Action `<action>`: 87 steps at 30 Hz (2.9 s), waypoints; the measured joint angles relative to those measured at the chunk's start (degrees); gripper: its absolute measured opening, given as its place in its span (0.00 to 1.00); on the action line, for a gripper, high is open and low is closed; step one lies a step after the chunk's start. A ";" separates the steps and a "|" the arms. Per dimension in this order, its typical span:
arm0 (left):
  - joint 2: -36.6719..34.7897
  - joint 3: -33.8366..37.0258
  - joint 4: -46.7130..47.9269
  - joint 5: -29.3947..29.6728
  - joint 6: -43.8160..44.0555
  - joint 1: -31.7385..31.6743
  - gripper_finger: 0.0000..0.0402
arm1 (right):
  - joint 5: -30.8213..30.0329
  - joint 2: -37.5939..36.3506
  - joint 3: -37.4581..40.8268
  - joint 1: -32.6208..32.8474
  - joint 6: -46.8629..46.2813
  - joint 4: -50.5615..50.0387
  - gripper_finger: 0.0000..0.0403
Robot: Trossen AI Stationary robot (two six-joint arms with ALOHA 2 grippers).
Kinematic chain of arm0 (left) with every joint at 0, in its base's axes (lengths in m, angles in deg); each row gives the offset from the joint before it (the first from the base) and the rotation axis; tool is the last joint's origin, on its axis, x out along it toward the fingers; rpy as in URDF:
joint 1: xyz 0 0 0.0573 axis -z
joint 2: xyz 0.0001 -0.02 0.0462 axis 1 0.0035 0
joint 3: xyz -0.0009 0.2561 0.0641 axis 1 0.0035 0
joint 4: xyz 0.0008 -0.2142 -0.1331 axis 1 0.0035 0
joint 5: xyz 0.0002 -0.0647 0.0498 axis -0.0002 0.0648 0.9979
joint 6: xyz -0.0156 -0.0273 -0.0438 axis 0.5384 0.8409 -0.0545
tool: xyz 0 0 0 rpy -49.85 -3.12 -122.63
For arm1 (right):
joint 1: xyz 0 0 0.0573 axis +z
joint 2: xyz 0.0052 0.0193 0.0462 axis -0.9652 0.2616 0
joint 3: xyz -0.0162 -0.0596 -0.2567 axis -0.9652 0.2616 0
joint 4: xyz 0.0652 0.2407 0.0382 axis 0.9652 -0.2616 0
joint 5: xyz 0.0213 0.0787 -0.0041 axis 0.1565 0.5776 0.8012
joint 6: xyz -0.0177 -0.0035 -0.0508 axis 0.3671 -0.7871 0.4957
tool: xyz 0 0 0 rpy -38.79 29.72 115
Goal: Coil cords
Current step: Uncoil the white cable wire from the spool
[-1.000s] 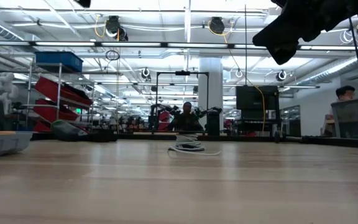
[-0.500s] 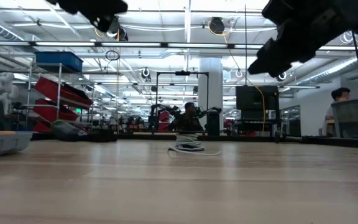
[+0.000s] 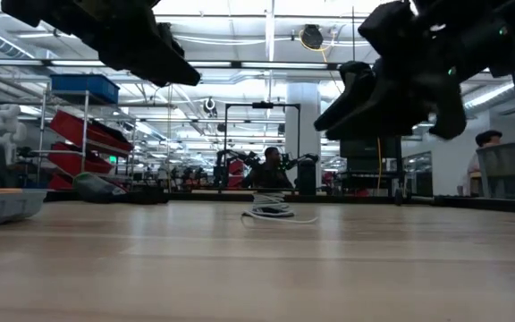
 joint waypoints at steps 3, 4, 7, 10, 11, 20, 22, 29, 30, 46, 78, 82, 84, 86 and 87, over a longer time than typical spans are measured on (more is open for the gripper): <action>0.15 0.02 -0.76 0.41 0.00 -0.26 0.01 | -2.73 3.63 0.00 0.00 5.09 4.87 0.47; 0.15 0.02 -0.79 0.43 0.00 -0.28 0.01 | -3.27 4.83 0.00 0.00 6.36 6.53 0.47; 0.15 0.02 -0.88 0.50 0.00 -0.29 0.01 | -3.46 7.75 0.00 -0.30 9.23 10.10 0.46; 0.15 0.02 -0.93 1.15 -0.02 -0.29 0.01 | -3.55 10.64 0.00 -0.95 11.29 12.48 0.45; 0.15 0.02 -0.95 1.34 -0.02 -0.29 0.01 | -4.12 11.59 -0.10 -1.19 11.76 12.76 0.44; 0.15 0.02 -1.01 1.66 0.02 -0.29 0.01 | -10.72 19.49 -5.63 -1.27 17.10 12.59 0.43; 0.15 0.02 -1.03 1.66 0.02 -0.29 0.01 | -12.57 20.46 -6.90 -1.25 17.96 11.79 0.43; 0.15 0.02 -1.01 1.66 1.53 -0.07 0.01 | -16.14 20.92 -8.41 -1.25 18.20 5.55 0.42; 0.15 0.02 -0.99 1.66 1.53 -0.07 0.01 | -16.73 20.92 -8.41 -1.23 18.21 5.50 0.42; 0.15 0.02 -1.43 1.66 1.57 -0.09 0.01 | -18.29 20.92 -8.41 -1.25 23.31 5.12 0.42; 0.15 0.02 -1.77 2.92 1.55 -0.08 0.01 | -11.87 20.94 -8.35 -3.23 23.16 4.99 0.26; 0.15 0.02 -2.79 3.10 1.55 -0.09 0.01 | -11.00 20.96 -8.35 -3.50 23.09 4.86 0.23; 0.15 0.02 -3.54 3.10 1.53 -0.07 0.01 | -10.70 20.96 -8.35 -3.74 22.86 4.83 0.22; 0.15 0.02 -3.59 3.12 1.53 -0.09 0.01 | -10.42 20.96 -8.33 -3.95 22.39 4.76 0.21; 0.15 0.02 -3.57 3.12 1.53 -0.07 0.01 | -10.31 20.96 -8.33 -4.00 21.94 4.71 0.20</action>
